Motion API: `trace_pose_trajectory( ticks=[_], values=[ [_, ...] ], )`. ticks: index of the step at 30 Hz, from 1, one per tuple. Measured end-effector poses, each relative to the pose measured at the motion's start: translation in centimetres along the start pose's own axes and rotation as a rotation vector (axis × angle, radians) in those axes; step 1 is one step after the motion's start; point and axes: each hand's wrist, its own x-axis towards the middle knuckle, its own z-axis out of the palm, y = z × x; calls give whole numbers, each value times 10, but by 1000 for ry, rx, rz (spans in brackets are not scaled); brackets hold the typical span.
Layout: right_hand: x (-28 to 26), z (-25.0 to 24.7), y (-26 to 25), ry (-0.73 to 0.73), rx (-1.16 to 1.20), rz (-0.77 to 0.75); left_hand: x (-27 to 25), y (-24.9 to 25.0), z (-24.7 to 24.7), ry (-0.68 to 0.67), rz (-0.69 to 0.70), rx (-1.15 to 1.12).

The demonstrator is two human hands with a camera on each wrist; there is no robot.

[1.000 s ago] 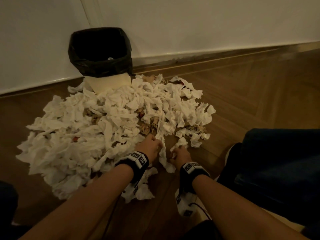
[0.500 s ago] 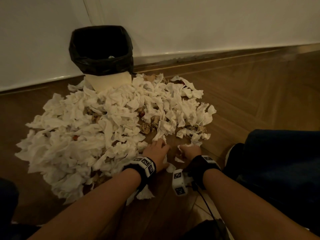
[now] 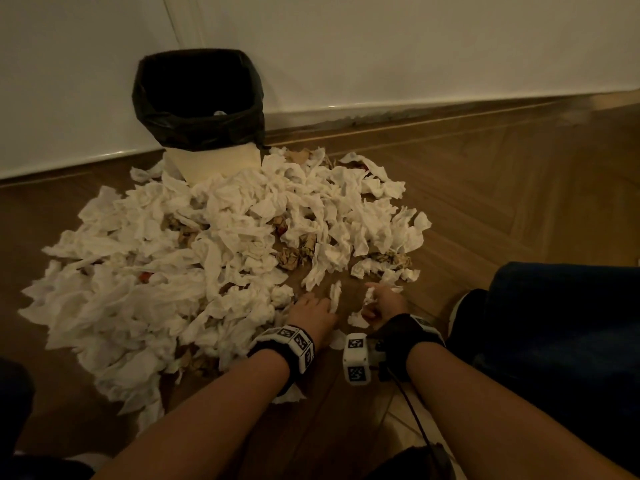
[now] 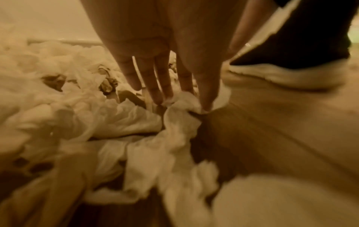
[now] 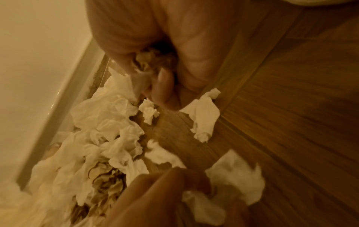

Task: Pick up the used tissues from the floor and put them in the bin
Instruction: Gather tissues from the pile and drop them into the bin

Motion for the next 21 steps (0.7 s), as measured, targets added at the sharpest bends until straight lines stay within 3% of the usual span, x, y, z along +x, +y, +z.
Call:
trace_pose_trajectory(
  ticks=[4,8,10,14,18,21],
  values=[
    [0,3,2,-31,122,35,4,1,-4,-87,11,-23],
    [0,2,-1,12,56,51,7,-3,-15,-98,-49,-355],
    [-4,4,-4,11,22,79,7,-4,-20,-31,-77,-482],
    [-14,12,-8,-83,175,124,8,-7,-33,182,-146,-616],
    [-21,17,-14,-148,170,32,6,-18,-56,191,-165,-764],
    [-26,25,-24,-167,102,-10,-2,-32,-66,363,-217,-891]
  ],
)
